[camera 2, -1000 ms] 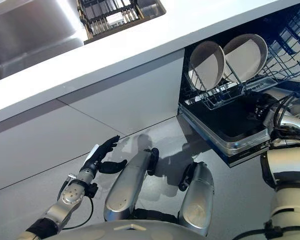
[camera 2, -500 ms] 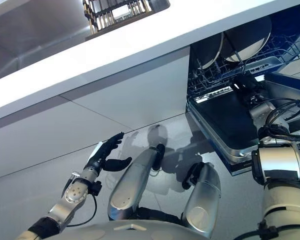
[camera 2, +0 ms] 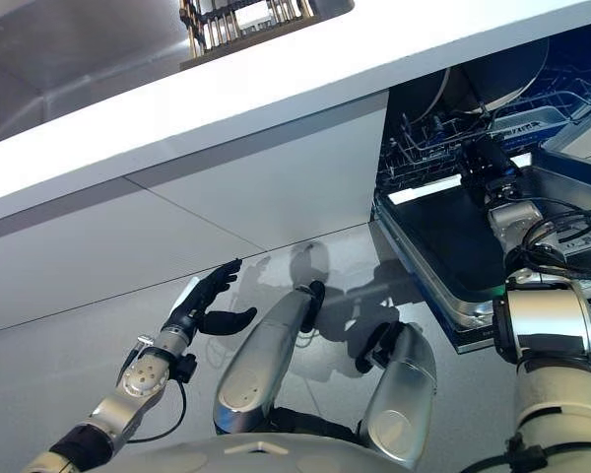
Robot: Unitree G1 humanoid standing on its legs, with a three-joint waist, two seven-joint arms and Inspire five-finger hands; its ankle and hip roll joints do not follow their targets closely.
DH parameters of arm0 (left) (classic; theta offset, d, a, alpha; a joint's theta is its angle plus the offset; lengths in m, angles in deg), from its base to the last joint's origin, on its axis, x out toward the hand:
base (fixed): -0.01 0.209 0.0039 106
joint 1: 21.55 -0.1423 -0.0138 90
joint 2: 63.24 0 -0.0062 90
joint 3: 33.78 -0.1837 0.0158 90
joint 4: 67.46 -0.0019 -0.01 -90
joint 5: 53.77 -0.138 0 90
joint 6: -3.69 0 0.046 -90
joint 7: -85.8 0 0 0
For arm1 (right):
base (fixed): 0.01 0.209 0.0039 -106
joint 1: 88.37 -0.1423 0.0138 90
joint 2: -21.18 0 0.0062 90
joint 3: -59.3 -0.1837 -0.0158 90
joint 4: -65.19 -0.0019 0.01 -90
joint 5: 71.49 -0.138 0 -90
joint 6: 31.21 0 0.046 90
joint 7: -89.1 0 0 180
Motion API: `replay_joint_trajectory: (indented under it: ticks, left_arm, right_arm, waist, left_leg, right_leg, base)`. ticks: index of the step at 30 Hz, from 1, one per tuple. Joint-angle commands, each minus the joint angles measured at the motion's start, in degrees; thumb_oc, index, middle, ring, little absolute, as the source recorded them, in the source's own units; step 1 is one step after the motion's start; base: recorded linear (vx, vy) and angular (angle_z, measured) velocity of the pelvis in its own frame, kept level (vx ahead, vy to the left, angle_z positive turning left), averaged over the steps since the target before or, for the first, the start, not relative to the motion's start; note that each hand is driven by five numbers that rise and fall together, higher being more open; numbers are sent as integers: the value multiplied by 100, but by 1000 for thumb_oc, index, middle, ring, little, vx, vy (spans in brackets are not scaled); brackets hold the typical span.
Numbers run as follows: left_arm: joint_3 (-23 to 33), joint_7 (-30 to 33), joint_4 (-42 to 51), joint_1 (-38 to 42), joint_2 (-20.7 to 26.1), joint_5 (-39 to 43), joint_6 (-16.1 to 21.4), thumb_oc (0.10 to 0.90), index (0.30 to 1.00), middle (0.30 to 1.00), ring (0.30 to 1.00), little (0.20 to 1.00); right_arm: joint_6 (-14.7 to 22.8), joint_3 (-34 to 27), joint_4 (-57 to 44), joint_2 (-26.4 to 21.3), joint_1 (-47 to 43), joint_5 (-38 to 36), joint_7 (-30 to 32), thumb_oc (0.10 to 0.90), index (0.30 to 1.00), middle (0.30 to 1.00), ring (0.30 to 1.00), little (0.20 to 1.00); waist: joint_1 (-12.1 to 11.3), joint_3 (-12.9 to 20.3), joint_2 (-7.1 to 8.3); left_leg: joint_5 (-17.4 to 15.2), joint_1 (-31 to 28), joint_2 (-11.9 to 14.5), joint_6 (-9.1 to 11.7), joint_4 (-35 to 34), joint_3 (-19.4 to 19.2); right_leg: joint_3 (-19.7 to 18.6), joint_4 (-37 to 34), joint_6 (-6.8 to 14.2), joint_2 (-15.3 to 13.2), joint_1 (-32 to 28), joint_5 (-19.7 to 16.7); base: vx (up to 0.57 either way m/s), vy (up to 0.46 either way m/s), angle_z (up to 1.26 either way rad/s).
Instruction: Pick up plates and place into dishwasher.
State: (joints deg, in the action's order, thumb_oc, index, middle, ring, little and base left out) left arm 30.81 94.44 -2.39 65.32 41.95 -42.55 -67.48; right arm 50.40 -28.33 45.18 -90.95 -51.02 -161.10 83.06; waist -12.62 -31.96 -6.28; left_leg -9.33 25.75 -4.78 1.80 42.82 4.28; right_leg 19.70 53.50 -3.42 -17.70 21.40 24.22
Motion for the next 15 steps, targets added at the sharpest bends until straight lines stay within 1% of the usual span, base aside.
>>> replay_joint_trajectory:
  ticks: [1,5,9,13,15]
  left_arm:
    - [-48,70,873,-152,454,-6,228,800,900,900,900,900]
    - [-67,-25,928,-82,561,96,85,800,900,900,900,900]
    - [-80,-62,982,-81,630,110,20,800,900,900,900,900]
    - [-93,-95,1003,-105,684,106,-29,800,900,900,900,900]
    - [-95,-126,965,-104,697,114,-8,800,900,900,900,900]
  right_arm:
    - [438,-620,-1451,21,-1151,-1126,-1704,100,300,300,300,200]
    - [689,-774,-1666,-48,-1133,-1661,-1866,100,300,300,300,200]
    - [772,-876,-1738,-209,-1178,-2013,-2016,100,300,300,300,200]
    - [843,-849,-1774,-371,-1284,-2144,-1979,100,300,300,300,200]
    - [864,-797,-1752,-424,-1290,-2041,-1873,100,300,300,300,200]
  waist:
    - [-229,559,-95]
    - [-177,710,-81]
    - [-171,821,-55]
    - [-175,939,-11]
    - [-163,975,12]
  left_leg:
    - [-774,-316,59,-463,320,-246]
    - [-811,-360,80,-449,281,-289]
    - [-864,-406,93,-437,261,-276]
    - [-918,-444,130,-434,297,-312]
    - [-953,-448,151,-437,332,-339]
  right_leg:
    - [-204,-166,144,152,-423,-558]
    - [-242,-281,177,191,-503,-588]
    - [-255,-397,184,230,-598,-602]
    - [-258,-502,175,273,-704,-624]
    - [-276,-508,176,281,-704,-626]
  base:
    - [4,5,-10]
    - [-2,1,-3]
    - [17,-9,0]
    - [18,-11,-1]
    - [2,-10,2]
